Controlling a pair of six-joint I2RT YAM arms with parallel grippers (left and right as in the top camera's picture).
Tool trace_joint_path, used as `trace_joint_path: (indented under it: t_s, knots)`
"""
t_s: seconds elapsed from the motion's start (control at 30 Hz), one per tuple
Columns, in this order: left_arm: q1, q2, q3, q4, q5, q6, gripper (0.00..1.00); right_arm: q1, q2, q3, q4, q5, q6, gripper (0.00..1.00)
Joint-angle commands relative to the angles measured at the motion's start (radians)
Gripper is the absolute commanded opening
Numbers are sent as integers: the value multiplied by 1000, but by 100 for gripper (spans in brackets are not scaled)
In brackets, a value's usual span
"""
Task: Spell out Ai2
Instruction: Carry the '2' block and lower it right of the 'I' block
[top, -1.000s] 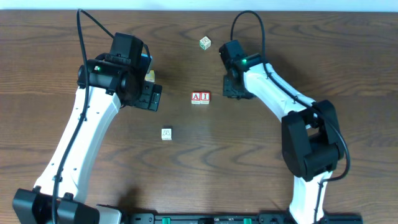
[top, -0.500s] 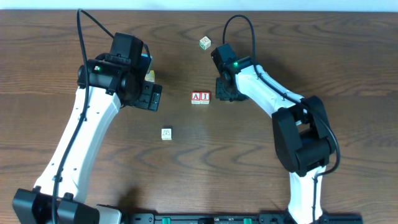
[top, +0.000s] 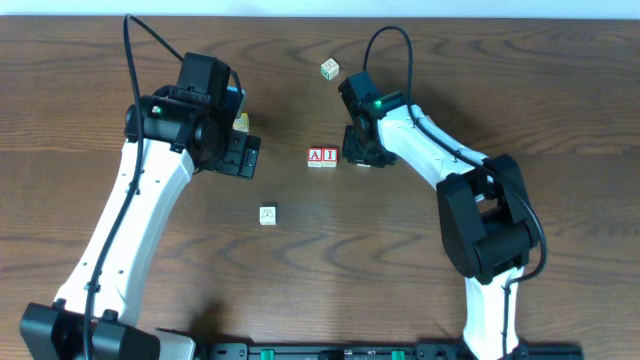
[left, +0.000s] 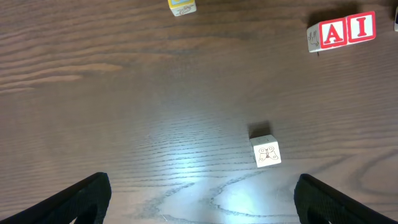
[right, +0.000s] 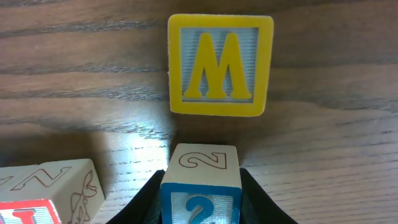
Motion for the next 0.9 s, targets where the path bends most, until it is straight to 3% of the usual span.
trace_joint_path:
  t_s: [0.0,0.37,0.5,0.87]
  knots:
    - [2,8,0,-2,-11,10,95,16,-1,15,17,-27,21,26]
    - [2,8,0,-2,-11,10,95,23,8,15,-6,-48,-2,28]
    - [2,8,0,-2,-11,10,95,23,10,16,-3,-47,-5,44]
    - [2,8,0,-2,-11,10,95,14,-38,51,-10,-10,-8,46]
